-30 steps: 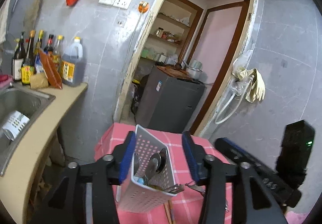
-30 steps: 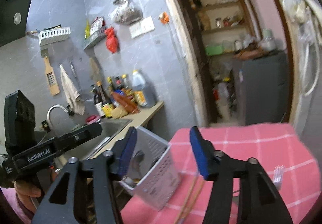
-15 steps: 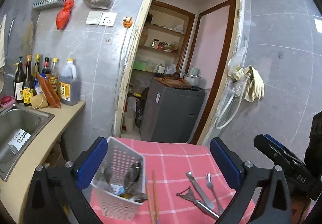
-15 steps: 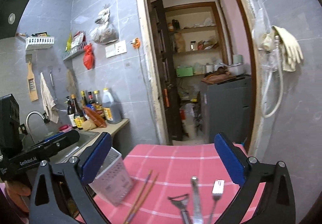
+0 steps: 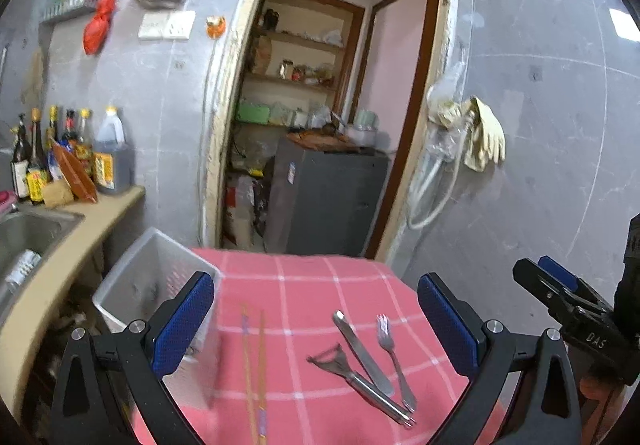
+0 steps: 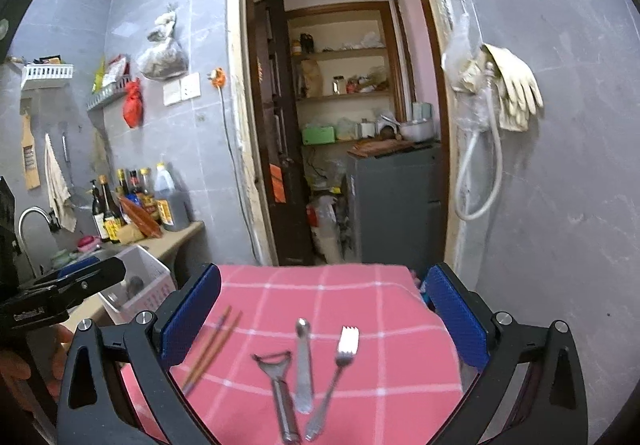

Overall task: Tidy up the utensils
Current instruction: 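Grasp the steel fork with the right tool while the left grasps the steel knife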

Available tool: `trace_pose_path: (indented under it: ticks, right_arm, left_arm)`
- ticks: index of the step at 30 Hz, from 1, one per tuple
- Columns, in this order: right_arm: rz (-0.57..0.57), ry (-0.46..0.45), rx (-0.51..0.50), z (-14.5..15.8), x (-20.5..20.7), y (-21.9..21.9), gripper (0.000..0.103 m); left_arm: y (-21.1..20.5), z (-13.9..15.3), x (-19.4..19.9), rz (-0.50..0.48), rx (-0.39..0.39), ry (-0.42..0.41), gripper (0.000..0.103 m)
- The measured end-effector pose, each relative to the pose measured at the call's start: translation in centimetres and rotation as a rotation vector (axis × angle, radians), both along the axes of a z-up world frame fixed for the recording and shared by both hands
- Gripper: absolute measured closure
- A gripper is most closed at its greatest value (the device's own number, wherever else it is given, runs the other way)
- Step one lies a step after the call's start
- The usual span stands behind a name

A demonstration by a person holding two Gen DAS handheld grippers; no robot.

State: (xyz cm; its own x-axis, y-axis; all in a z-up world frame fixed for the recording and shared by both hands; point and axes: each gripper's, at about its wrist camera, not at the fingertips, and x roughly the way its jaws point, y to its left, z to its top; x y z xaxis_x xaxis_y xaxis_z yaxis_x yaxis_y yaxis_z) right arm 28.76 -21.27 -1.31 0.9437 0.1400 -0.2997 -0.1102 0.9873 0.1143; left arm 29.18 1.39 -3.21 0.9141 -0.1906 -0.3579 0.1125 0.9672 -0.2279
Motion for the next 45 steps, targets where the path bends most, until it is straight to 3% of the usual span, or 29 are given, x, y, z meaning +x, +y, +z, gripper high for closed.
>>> trace_pose_path:
  ticks: [10, 18, 24, 32, 37, 40, 45]
  right_arm:
    - [-0.009, 0.099, 0.001, -5.6, 2.0, -3.7, 0.001]
    - [0.046, 0.219, 0.036, -11.8, 5.2, -5.7, 0.001]
    - [0.098, 0.286, 0.029, -14.1, 7.9, -5.9, 0.001]
    - [0.203, 0.395, 0.115, -16.5, 12.2, -5.7, 0.003]
    - [0.257, 0.462, 0.114, -18.3, 14.7, -4.0, 0.022]
    - [0.278, 0.488, 0.104, -19.1, 15.7, -3.1, 0.029]
    - [0.314, 0.526, 0.092, -20.1, 17.2, -1.4, 0.035]
  left_arm:
    - [-3.4, -4.8, 1.9, -0.029, -0.028, 0.102, 0.0]
    - [-5.1, -10.8, 5.1, -0.042, -0.079, 0.219, 0.0]
    - [-5.8, -13.0, 7.2, -0.092, -0.137, 0.292, 0.001]
    - [-5.8, -15.6, 9.5, -0.079, -0.182, 0.402, 0.022]
    - [-5.2, -16.9, 11.2, -0.018, -0.207, 0.462, 0.029]
    - [-4.7, -17.4, 12.1, 0.001, -0.209, 0.474, 0.036]
    - [-4.8, -17.5, 13.3, -0.012, -0.192, 0.482, 0.038]
